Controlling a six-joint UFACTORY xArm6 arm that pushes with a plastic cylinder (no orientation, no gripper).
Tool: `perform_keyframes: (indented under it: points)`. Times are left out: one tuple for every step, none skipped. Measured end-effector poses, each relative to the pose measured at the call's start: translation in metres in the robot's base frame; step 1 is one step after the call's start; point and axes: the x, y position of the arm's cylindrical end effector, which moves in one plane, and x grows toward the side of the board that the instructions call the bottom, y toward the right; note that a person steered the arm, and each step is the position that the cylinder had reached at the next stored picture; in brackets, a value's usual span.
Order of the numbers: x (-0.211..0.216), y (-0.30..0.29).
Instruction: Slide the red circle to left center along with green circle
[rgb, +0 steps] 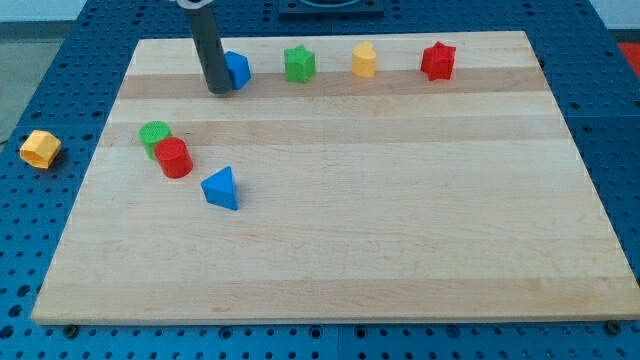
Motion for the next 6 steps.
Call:
perform_keyframes:
  points:
    - [0.002,0.012]
    - [0.043,0.028]
    - [0.115,0.019]
    - [0.143,-0.009]
    - [0.141,-0.048]
    - [0.134,-0.058]
